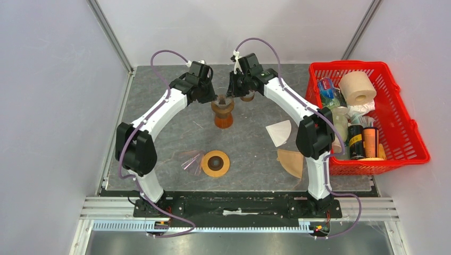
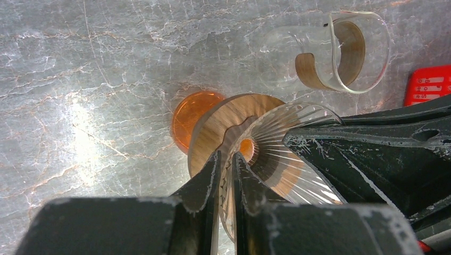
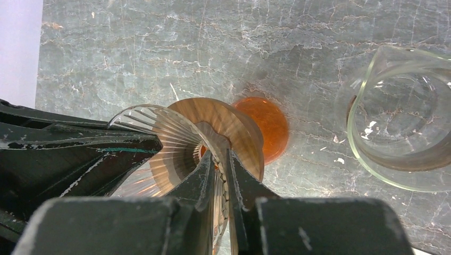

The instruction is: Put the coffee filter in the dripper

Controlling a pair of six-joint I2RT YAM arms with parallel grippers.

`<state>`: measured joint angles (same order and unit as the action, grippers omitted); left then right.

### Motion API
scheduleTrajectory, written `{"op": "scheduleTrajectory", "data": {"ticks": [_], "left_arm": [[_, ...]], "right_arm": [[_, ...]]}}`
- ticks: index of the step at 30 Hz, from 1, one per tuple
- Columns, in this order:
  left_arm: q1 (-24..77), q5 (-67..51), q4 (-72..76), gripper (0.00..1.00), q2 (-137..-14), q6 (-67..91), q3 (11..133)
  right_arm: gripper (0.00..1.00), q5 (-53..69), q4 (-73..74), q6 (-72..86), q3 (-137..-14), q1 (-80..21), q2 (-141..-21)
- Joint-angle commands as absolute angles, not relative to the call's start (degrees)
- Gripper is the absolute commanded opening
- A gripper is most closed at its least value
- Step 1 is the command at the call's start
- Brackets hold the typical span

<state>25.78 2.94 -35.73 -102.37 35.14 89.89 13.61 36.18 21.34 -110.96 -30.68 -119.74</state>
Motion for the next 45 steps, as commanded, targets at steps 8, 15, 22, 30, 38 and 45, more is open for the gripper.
{"op": "scheduleTrajectory", "data": {"ticks": [8, 15, 22, 30, 38, 45], "left_arm": [[25.3, 9.6, -50.8, 0.02, -110.6, 33.7, 86.7], [26.7, 8.2, -50.7, 0.1, -109.0, 32.8, 91.7], [27.8, 7.9, -50.8, 0.18, -108.0, 32.1, 95.8], [28.1, 8.0, -50.8, 0.23, -107.4, 31.9, 99.4], [28.3, 7.7, -50.9, 0.43, -106.7, 30.7, 104.3], [28.4, 7.6, -50.8, 0.63, -104.2, 29.5, 107.6]], "right_arm": [[0.0, 0.4, 56.4, 16.1, -109.4, -32.6, -129.5], [0.0, 2.1, 55.2, 16.8, -115.7, -33.0, -127.0], [0.03, 3.8, 55.8, 18.4, -123.1, -33.2, -127.0], [0.12, 4.5, 54.0, 19.7, -125.7, -33.3, -125.6], [0.33, 3.8, 51.0, 21.3, -128.6, -33.3, -124.0], [0.67, 1.5, 48.1, 21.1, -128.8, -33.3, -120.3]]}}
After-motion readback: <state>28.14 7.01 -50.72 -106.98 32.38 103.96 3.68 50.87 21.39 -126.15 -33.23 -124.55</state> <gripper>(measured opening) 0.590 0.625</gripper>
